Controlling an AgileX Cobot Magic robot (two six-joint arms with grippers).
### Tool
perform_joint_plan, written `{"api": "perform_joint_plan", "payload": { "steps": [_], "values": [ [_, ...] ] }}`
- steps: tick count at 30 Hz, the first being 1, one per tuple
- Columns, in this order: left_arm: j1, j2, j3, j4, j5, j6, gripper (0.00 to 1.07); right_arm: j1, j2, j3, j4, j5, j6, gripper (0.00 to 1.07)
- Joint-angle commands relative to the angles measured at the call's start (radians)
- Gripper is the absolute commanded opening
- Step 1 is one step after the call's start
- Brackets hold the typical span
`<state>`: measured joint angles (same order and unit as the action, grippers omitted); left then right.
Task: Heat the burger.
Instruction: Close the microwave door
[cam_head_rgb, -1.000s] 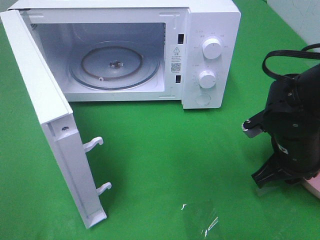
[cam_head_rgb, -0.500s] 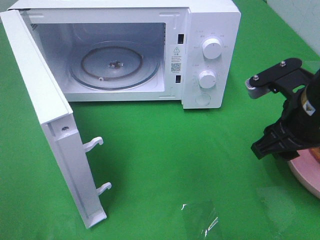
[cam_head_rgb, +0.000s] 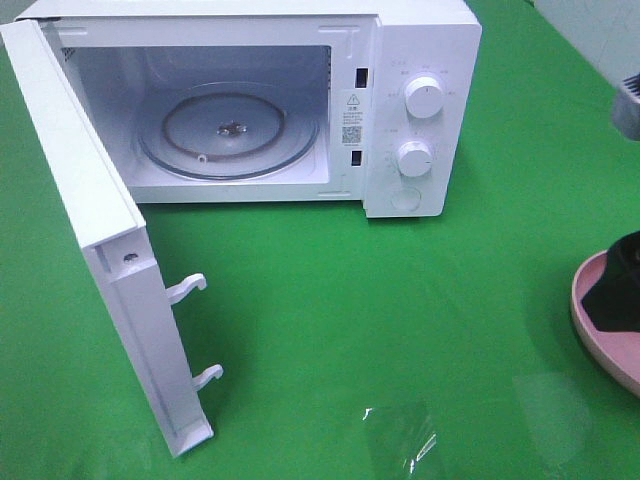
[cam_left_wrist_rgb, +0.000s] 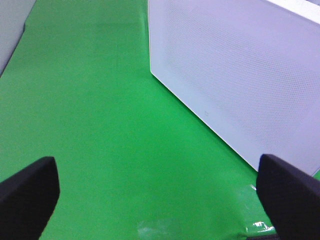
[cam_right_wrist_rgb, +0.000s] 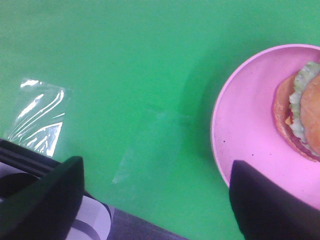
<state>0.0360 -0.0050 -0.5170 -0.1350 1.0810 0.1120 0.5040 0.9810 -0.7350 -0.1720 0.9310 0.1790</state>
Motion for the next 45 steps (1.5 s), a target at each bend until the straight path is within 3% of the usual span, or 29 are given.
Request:
{"api": "perform_joint_plan", "payload": {
  "steps": [1, 8, 12, 16, 20, 24, 27, 31, 37, 45],
  "values": [
    [0.002, -0.018, 0.001, -0.001, -0.012, -0.003, 1.00, -0.002, -0.102, 0.002, 0.022, 0.052, -0.022, 0.76],
    [0.002, -0.018, 0.001, -0.001, -0.012, -0.003, 1.00, -0.002, -0.283, 0.076, 0.039, 0.084, -0.020, 0.76],
    [0.002, -0.018, 0.001, -0.001, -0.012, -0.003, 1.00, -0.002, -0.502, 0.156, 0.043, 0.108, -0.020, 0.76],
    [0.002, -0.018, 0.001, -0.001, -0.012, -0.003, 1.00, -0.012, -0.608, 0.183, 0.043, 0.103, -0.020, 0.76],
    [0.002, -0.018, 0.001, -0.001, -0.012, -0.003, 1.00, -0.067, -0.693, 0.209, 0.044, 0.098, -0.025, 0.76],
    [0.002, -0.018, 0.001, -0.001, -0.012, -0.003, 1.00, -0.223, -0.840, 0.225, 0.063, 0.062, -0.076, 0.76],
    [0.002, -0.018, 0.001, -0.001, -0.012, -0.003, 1.00, -0.242, -0.866, 0.228, 0.068, 0.055, -0.091, 0.76],
    [0.002, -0.018, 0.001, -0.001, -0.012, -0.003, 1.00, -0.357, -0.996, 0.244, 0.111, 0.031, -0.161, 0.76],
    [0.002, -0.016, 0.001, -0.003, -0.012, -0.003, 1.00, -0.412, -1.013, 0.244, 0.113, 0.031, -0.161, 0.76],
    [0.002, -0.007, 0.001, -0.005, -0.012, -0.002, 1.00, -0.411, -1.013, 0.244, 0.110, 0.031, -0.159, 0.76]
  ]
}}
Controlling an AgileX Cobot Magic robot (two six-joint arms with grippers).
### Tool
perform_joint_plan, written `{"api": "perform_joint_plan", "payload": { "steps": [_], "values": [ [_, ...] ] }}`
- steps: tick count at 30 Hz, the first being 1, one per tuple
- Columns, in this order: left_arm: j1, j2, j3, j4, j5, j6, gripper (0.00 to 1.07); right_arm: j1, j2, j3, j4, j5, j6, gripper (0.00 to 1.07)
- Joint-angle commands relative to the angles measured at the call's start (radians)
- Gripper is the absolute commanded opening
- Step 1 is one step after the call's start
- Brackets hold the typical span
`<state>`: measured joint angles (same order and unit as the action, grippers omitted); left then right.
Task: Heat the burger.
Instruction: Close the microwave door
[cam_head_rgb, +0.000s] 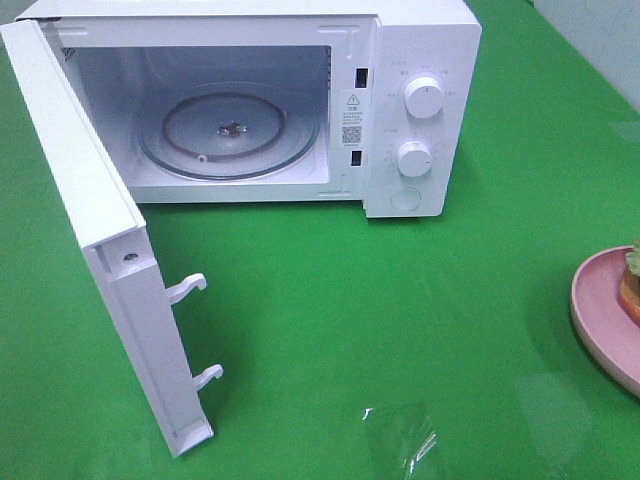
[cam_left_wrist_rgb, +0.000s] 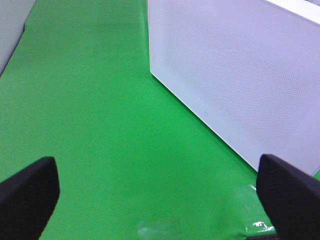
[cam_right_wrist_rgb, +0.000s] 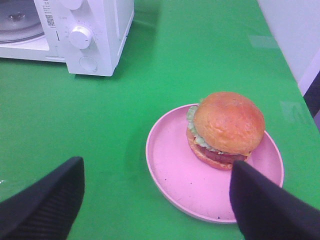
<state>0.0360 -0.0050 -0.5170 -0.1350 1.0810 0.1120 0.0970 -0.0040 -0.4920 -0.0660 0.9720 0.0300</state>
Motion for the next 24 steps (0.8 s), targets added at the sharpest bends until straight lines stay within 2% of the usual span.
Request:
{"api": "perform_joint_plan", "payload": {
  "steps": [1, 24],
  "values": [
    [0.002, -0.007, 0.001, -0.005, -0.012, -0.002, 1.00, -0.004, -0.028, 0.001, 0.004, -0.010, -0.010, 0.76],
    [0.002, -0.007, 0.001, -0.005, -0.012, -0.002, 1.00, -0.004, -0.028, 0.001, 0.004, -0.010, -0.009, 0.76]
  ]
}}
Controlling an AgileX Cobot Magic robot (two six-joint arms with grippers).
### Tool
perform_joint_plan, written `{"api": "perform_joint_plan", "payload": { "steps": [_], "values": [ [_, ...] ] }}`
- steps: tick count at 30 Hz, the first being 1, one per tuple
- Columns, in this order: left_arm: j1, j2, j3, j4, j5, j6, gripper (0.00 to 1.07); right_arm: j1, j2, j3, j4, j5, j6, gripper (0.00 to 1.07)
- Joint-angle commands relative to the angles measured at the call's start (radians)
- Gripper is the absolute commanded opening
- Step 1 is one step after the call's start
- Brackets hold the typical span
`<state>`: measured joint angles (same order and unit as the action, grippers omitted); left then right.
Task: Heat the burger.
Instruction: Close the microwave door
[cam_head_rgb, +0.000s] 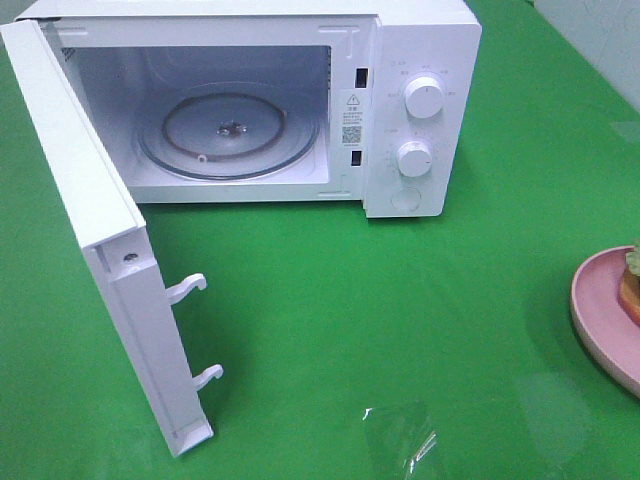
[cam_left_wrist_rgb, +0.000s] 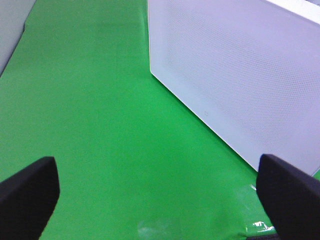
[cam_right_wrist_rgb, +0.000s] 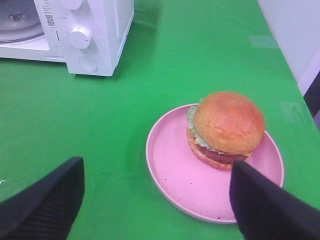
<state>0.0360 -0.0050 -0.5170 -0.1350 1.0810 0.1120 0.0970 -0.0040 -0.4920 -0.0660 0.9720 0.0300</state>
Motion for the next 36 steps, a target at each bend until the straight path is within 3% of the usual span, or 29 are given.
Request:
{"api": "perform_joint_plan", "payload": {
  "steps": [1, 22, 32, 36],
  "values": [
    [0.002, -0.007, 0.001, -0.005, -0.012, -0.002, 1.00, -0.004, -0.028, 0.001, 0.004, -0.010, -0.009, 0.76],
    [0.002, -0.006, -0.004, -0.006, -0.022, -0.010, 1.00, -0.004, -0.028, 0.001, 0.004, -0.010, -0.009, 0.76],
    [0.002, 0.114, -0.045, -0.017, -0.216, -0.019, 0.98, -0.004, -0.028, 0.001, 0.004, -0.010, -0.009, 0.76],
    [0.002, 0.193, -0.045, -0.017, -0.306, -0.019, 0.88, -0.004, -0.028, 0.001, 0.004, -0.010, -0.008, 0.76]
  ]
}}
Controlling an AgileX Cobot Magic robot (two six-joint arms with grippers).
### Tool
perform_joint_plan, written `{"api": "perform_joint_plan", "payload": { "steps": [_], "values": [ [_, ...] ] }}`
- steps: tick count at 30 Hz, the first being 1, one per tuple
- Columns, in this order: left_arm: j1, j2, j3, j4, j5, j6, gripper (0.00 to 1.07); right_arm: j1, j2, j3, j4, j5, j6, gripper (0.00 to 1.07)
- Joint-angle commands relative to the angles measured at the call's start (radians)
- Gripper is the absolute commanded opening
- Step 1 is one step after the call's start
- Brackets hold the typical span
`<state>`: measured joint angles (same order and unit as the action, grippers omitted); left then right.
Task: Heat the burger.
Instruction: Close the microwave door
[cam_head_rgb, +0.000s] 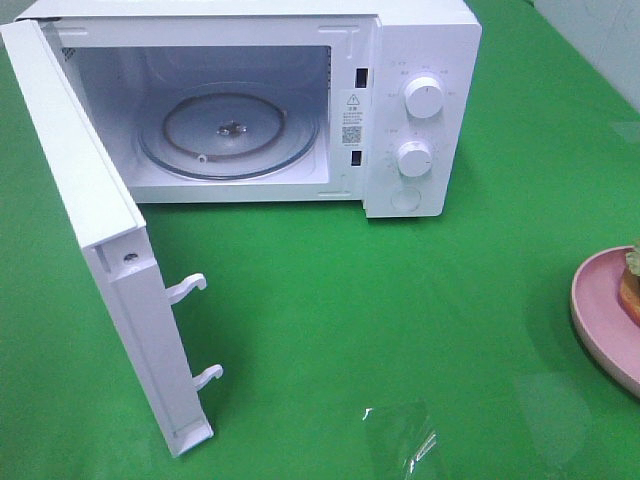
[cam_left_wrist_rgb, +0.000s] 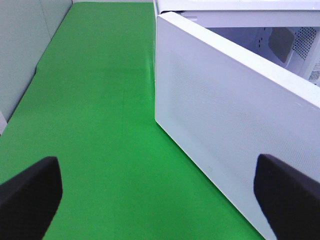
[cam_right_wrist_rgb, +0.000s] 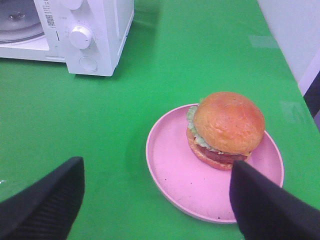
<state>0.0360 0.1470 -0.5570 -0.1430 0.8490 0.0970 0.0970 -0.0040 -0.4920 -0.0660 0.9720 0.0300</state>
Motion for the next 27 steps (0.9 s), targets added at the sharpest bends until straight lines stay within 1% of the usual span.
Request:
{"api": "perform_joint_plan", "payload": {
  "steps": [1, 2, 3, 4, 6, 7, 8, 9, 10, 11, 12, 14, 15, 17, 18, 19, 20, 21, 22, 24, 25, 26, 27],
  "values": [
    [0.002, 0.068, -0.005, -0.009, -0.117, -0.004, 0.77, -0.004, -0.028, 0.001, 0.004, -0.010, -0.008, 0.76],
    [0.002, 0.068, -0.005, -0.009, -0.117, -0.004, 0.77, -0.004, -0.028, 0.001, 0.004, -0.010, -0.008, 0.76],
    [0.002, 0.093, -0.005, -0.007, -0.163, -0.004, 0.70, -0.004, -0.028, 0.001, 0.004, -0.010, -0.008, 0.76],
    [0.002, 0.093, -0.005, -0.007, -0.163, -0.004, 0.70, -0.004, -0.028, 0.001, 0.004, -0.010, -0.008, 0.76],
    [0.002, 0.125, -0.005, -0.007, -0.208, -0.004, 0.38, -0.004, -0.028, 0.001, 0.004, -0.010, -0.008, 0.76],
    [0.002, 0.125, -0.005, -0.007, -0.208, -0.004, 0.38, -0.004, -0.028, 0.001, 0.004, -0.010, -0.008, 0.76],
    [0.002, 0.152, -0.005, -0.007, -0.230, -0.004, 0.21, -0.004, -0.028, 0.001, 0.004, -0.010, -0.008, 0.76],
    [0.002, 0.152, -0.005, -0.007, -0.230, -0.004, 0.21, -0.004, -0.028, 0.001, 0.004, -0.010, -0.008, 0.76],
    [0.002, 0.178, -0.005, -0.004, -0.253, -0.004, 0.03, -0.004, -0.028, 0.001, 0.004, -0.010, -0.008, 0.76],
    [0.002, 0.178, -0.005, -0.004, -0.253, -0.004, 0.03, -0.004, -0.028, 0.001, 0.004, -0.010, -0.008, 0.76],
    [0.002, 0.189, -0.005, -0.002, -0.264, -0.004, 0.00, -0.004, -0.028, 0.001, 0.004, -0.010, -0.008, 0.76],
    [0.002, 0.220, -0.002, 0.009, -0.295, -0.003, 0.00, -0.004, -0.028, 0.001, 0.004, -0.010, -0.008, 0.76],
    [0.002, 0.249, 0.018, 0.011, -0.358, -0.003, 0.00, -0.004, -0.028, 0.001, 0.004, -0.010, -0.008, 0.76],
    [0.002, 0.261, 0.033, 0.011, -0.390, -0.003, 0.00, -0.004, -0.028, 0.001, 0.004, -0.010, -0.008, 0.76],
    [0.002, 0.286, 0.065, 0.011, -0.477, -0.003, 0.00, -0.004, -0.028, 0.001, 0.004, -0.010, -0.008, 0.76],
    [0.002, 0.286, 0.065, 0.011, -0.477, -0.003, 0.00, -0.004, -0.028, 0.001, 0.004, -0.010, -0.008, 0.76],
    [0.002, 0.316, 0.106, 0.010, -0.579, -0.003, 0.00, -0.004, -0.028, 0.001, 0.004, -0.010, -0.008, 0.76],
    [0.002, 0.316, 0.106, 0.010, -0.579, -0.003, 0.00, -0.004, -0.028, 0.001, 0.004, -0.010, -0.008, 0.76],
    [0.002, 0.344, 0.144, 0.010, -0.678, -0.001, 0.00, -0.004, -0.028, 0.001, 0.004, -0.010, -0.008, 0.76],
    [0.002, 0.352, 0.160, 0.010, -0.712, 0.001, 0.00, -0.004, -0.028, 0.001, 0.004, -0.010, -0.008, 0.76],
    [0.002, 0.379, 0.200, 0.010, -0.829, 0.001, 0.00, -0.004, -0.028, 0.001, 0.003, -0.010, -0.006, 0.76],
    [0.002, 0.379, 0.200, 0.010, -0.829, 0.001, 0.00, -0.004, -0.028, 0.001, 0.003, -0.010, -0.006, 0.76],
    [0.002, 0.407, 0.241, 0.010, -0.950, 0.000, 0.00, -0.004, -0.028, 0.001, 0.003, -0.010, -0.006, 0.76]
  ]
}}
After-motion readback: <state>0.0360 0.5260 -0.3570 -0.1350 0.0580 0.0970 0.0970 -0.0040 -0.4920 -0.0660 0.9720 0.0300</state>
